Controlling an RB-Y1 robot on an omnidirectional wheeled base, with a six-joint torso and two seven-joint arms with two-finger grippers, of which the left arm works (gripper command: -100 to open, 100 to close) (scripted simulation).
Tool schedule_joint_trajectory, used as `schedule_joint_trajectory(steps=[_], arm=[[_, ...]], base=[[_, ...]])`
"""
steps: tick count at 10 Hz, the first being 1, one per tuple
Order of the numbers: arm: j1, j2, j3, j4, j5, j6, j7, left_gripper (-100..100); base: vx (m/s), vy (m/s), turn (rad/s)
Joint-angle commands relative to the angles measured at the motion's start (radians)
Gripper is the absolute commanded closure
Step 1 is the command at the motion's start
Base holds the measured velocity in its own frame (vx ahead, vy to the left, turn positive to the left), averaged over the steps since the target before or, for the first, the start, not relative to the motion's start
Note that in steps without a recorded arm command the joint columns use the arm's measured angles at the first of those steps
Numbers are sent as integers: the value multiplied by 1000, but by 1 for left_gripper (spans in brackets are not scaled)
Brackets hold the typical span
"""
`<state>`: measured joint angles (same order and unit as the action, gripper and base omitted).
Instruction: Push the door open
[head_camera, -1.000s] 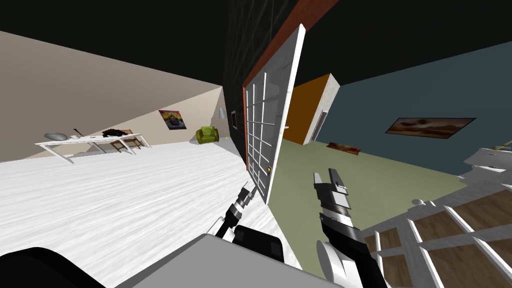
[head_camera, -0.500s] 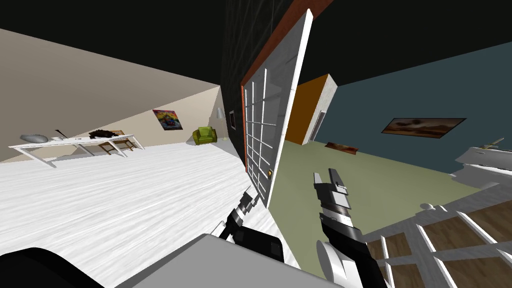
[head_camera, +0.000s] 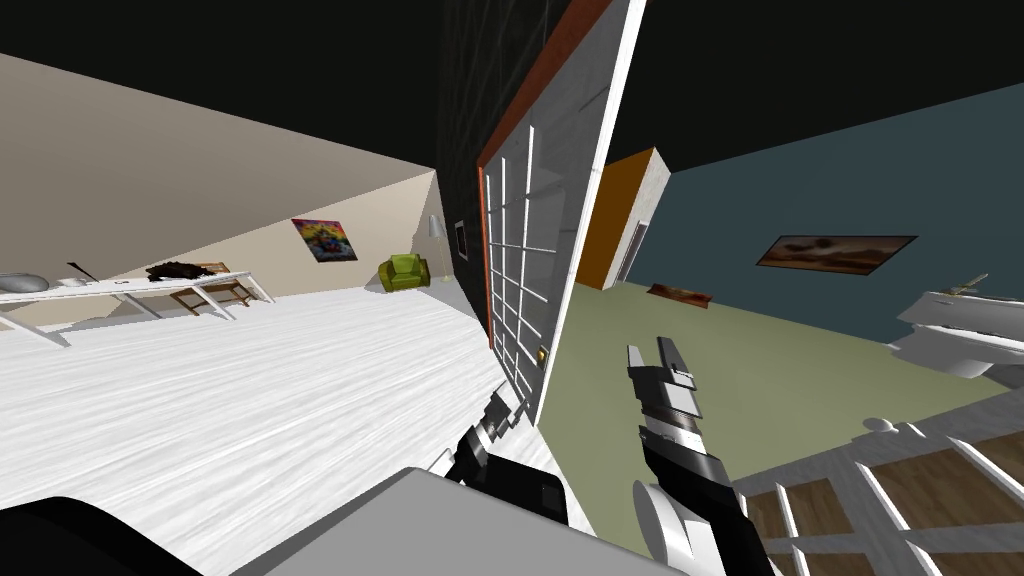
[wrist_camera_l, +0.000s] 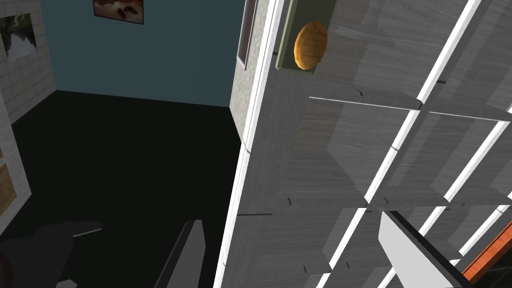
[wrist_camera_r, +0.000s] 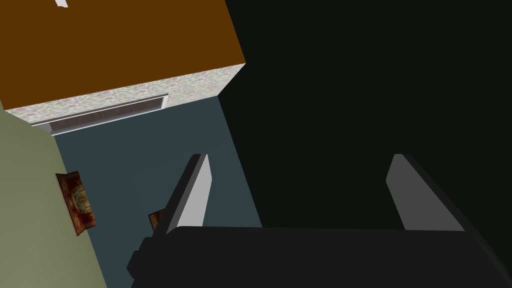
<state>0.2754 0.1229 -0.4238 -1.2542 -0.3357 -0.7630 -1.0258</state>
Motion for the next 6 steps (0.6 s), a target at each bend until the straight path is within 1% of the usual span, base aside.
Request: schedule_joint_trajectory(steps=[1,4,6], arm=[[-7,-1,-16,25,-14,-4,-33,-100],[-18,0,-39,74,-36,-21,-84,-100],[-28,0,-60,118,-56,-37,-129,-100]], base=[[139,53,-33],[118,49,-32],[155,63,-48]])
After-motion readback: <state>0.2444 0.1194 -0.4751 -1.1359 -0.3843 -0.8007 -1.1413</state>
